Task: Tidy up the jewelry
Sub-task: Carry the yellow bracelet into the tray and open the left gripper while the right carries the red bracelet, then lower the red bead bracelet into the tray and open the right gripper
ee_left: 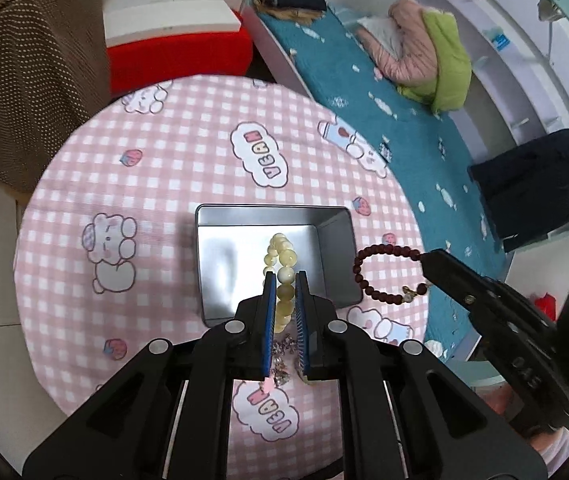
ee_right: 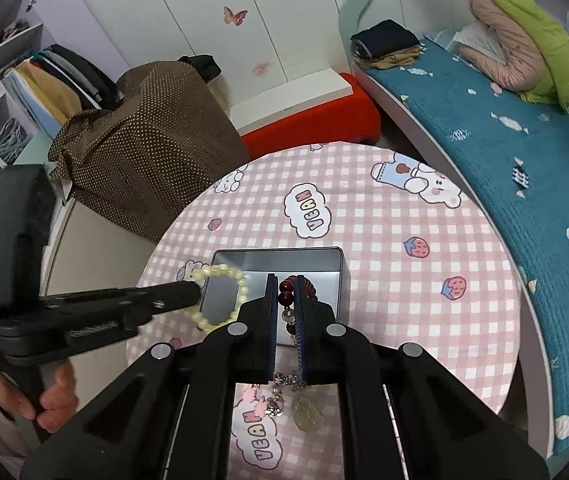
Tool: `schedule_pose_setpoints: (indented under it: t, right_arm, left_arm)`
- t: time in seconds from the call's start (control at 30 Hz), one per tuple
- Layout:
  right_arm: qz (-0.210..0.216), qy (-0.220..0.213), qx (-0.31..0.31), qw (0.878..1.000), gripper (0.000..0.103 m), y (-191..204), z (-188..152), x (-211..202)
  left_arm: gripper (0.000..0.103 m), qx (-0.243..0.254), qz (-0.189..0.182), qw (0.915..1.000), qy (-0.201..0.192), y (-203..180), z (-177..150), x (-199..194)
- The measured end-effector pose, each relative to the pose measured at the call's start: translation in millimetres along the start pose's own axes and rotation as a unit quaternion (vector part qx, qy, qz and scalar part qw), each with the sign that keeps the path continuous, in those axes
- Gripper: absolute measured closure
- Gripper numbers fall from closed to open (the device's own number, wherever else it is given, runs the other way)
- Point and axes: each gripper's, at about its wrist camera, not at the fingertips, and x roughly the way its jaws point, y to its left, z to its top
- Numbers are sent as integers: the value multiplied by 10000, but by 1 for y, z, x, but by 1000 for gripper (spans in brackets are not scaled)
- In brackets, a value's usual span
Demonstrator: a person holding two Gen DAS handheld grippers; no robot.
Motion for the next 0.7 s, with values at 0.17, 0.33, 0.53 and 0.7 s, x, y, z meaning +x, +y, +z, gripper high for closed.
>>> schedule_pose_setpoints:
  t: [0.17, 0.33, 0.53, 0.7]
  right_arm:
    - [76, 106, 81, 9999, 96, -4, 2, 11]
    - [126, 246, 95, 9996, 96, -5, 3, 21]
    - [204, 381, 89, 9990, 96, -3, 6, 30]
    - [295, 484, 43, 9984, 96, 2, 7, 38]
  left_arm:
    - [94, -14, 7, 9997, 238, 3, 9, 27]
    - [93, -8, 211, 9990, 390, 7, 14, 43]
    - [77, 23, 263, 9990, 348, 10, 15, 40]
    - [77, 65, 385, 9989, 247, 13, 11, 26]
